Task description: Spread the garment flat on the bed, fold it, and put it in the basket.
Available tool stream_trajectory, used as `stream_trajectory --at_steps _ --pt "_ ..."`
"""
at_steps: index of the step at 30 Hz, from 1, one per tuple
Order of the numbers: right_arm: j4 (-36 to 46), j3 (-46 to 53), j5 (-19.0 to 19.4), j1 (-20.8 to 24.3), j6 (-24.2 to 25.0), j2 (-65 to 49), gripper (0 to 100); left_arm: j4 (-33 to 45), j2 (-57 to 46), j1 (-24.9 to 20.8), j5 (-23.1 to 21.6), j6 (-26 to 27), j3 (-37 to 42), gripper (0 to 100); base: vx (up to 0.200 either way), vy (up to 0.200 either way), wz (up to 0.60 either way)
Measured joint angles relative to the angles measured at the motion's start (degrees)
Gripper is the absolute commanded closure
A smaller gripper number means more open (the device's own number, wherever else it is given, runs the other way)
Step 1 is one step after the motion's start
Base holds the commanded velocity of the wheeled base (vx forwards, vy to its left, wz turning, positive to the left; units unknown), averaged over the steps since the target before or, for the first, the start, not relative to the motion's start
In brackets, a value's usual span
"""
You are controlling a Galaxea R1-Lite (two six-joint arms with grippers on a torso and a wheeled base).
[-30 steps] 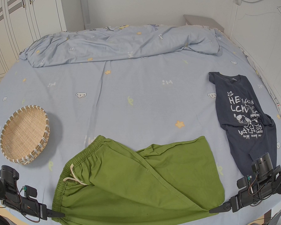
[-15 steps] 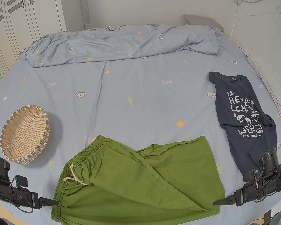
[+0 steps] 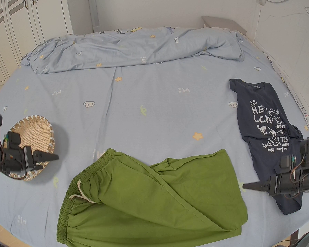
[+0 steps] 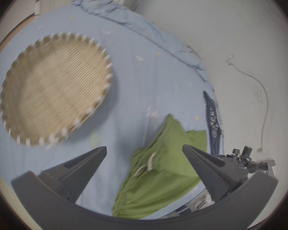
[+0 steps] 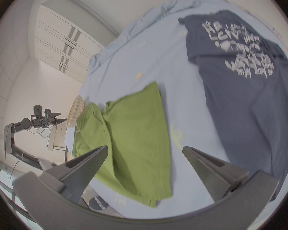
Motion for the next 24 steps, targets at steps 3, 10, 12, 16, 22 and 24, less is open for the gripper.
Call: stream_trajectory --at_steps 3,10,12,16,22,24 --pt "-0.02 -4.99 0.04 -0.63 0.11 0.61 0 0.35 1.4 -4.96 0.06 -2.23 -6.38 0 0.0 0.0 0.0" --pt "-0.27 -12.5 0.01 -1.05 0.05 5.1 0 0.52 10.52 -12.73 0.17 1.13 -16.65 0 0.0 0.0 0.0" --pt "-0.35 -13.37 -0.02 -1.07 -0.02 6.51 0 0.44 13.97 -14.18 0.26 2.91 -18.62 0 0.0 0.0 0.0" --pt "-0.46 -14.14 -0.11 -1.07 -0.09 8.74 0 -1.87 19.96 -16.19 0.5 4.8 -21.03 0 0.0 0.0 0.0" --pt "-0.57 -14.47 -0.27 -0.59 -0.16 10.61 0 -9.03 27.31 -18.66 1.12 5.45 -22.55 0 0.0 0.0 0.0" --pt "-0.57 -14.47 -0.29 -0.48 -0.16 10.93 0 -9.86 29.54 -19.63 2.04 5.49 -23.19 0 0.0 0.0 0.0"
